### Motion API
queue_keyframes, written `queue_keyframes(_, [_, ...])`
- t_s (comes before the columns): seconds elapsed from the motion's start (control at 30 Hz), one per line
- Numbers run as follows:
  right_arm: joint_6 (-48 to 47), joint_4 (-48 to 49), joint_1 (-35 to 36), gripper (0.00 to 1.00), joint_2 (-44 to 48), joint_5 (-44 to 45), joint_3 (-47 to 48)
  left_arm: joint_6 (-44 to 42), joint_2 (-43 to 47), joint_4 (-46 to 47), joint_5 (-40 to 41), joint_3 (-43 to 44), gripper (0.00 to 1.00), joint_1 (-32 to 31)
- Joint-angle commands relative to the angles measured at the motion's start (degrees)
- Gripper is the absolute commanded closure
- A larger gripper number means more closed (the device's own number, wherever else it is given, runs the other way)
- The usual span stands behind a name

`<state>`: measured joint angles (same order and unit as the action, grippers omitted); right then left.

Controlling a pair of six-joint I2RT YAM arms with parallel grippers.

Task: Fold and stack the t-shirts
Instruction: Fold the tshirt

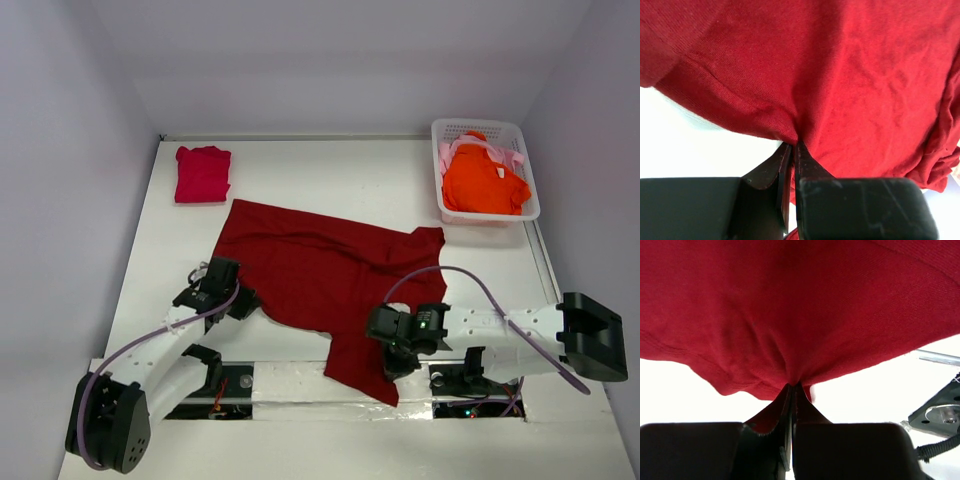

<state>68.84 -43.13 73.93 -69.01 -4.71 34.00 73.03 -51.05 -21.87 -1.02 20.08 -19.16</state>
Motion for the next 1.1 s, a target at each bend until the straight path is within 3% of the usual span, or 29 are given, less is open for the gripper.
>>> queue_keyframes(0.0, [0.8,-2.6,0.4,1.00,1.3,3.2,3.6,-0.8,1.6,-1.2,1.4,0.9,1.00,-0.3])
queue_keyframes(0.37, [3.2,-12.8,0.4,1.00,7.3,12.2,9.5,-1.9,2.0,-2.2,3.1,2.9,1.00,-0.3])
queue_keyframes(1.07, [1.4,-21.6,-8.2,1.00,9.6,26.9,21.4,-10.5,-3.6,1.2,5.4,11.2,1.00,-0.3])
